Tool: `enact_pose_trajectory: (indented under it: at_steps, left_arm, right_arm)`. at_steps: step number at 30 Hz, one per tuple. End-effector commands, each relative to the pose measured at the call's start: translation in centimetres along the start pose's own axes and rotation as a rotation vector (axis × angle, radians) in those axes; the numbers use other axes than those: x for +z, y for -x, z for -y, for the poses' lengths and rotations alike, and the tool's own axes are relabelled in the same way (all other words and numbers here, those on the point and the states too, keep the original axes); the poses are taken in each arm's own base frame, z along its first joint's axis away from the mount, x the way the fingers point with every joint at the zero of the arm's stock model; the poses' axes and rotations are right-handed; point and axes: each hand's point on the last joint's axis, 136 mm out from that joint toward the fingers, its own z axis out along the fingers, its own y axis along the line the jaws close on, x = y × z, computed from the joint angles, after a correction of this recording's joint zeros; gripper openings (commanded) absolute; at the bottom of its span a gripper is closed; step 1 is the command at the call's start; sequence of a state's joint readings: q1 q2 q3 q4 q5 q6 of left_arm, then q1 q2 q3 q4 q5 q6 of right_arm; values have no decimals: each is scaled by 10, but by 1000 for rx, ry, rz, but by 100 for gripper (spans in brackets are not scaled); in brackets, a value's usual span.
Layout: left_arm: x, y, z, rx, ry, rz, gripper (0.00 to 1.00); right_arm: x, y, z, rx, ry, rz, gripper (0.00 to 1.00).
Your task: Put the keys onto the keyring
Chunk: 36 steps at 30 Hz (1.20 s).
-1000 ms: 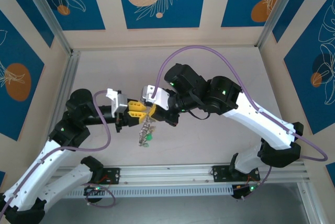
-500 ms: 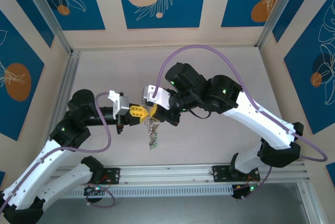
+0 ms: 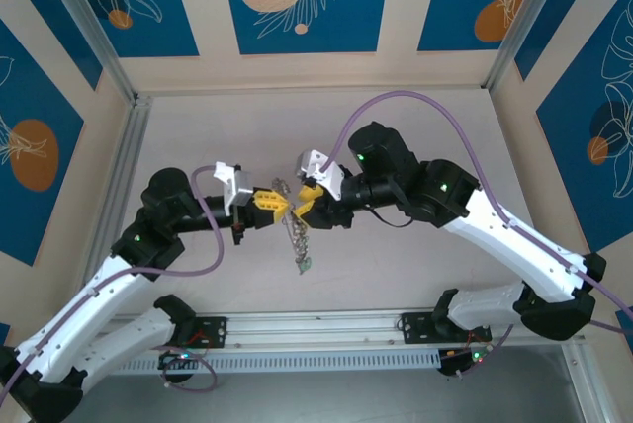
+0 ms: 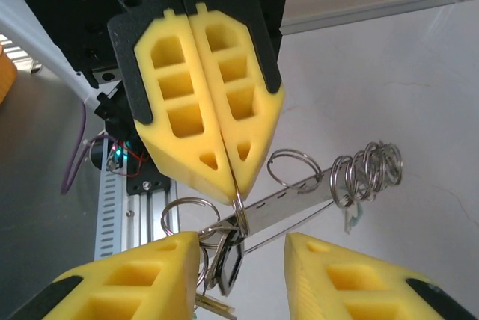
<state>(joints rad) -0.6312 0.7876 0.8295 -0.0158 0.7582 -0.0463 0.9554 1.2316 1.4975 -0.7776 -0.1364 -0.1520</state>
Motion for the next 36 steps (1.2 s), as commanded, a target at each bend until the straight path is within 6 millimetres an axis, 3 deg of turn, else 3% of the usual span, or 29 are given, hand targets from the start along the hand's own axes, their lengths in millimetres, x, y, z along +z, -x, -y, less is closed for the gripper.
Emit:
enact_pose_trajectory:
  at_steps: [1,10,18,29,36]
  left_arm:
    - [5,26,6,79,-54,103,0]
    - [25,48,4,97,-188,228,0]
    - [26,67,4,71,-231,328,0]
    - [17,67,8,18,-256,413,0]
    - [14,68,13,0,-301,452,0]
  right_arm:
    - [-6,12,3,24,18,91,35]
    - [-28,12,17,4,-25,206,29]
    - [-46,15,20,-12,-43,297,24]
    - [-49,23,7,-43,27,411,21]
    - [-43,28,10,-15,50,412,6]
